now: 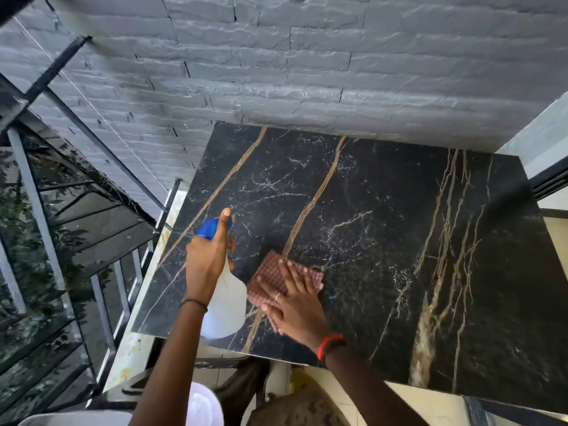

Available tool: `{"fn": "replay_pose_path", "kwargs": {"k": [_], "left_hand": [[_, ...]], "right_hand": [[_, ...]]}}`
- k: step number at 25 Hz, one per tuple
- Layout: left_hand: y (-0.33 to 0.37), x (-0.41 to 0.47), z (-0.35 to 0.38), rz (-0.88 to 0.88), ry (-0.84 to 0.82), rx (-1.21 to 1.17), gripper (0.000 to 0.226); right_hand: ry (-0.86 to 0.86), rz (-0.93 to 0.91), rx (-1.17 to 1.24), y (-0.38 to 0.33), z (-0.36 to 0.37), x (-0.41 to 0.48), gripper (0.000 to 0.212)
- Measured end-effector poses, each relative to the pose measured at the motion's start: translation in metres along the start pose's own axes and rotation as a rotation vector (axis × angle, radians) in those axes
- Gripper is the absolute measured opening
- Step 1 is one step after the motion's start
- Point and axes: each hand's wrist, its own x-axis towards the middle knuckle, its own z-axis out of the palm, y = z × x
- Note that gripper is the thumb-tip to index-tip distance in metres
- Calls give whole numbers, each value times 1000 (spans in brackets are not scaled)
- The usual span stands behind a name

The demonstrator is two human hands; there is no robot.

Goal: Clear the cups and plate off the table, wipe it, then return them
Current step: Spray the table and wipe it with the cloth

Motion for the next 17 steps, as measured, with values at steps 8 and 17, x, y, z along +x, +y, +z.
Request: {"fn": "replay_pose_path", "kwargs": {"k": [8, 17], "left_hand": [[31, 59, 42, 3, -27, 0, 73], [59, 117, 65, 44, 12, 28, 59]], "right_hand": [[87, 100, -72, 115, -11, -16, 60], [44, 216, -26, 138, -70, 189, 57]]}}
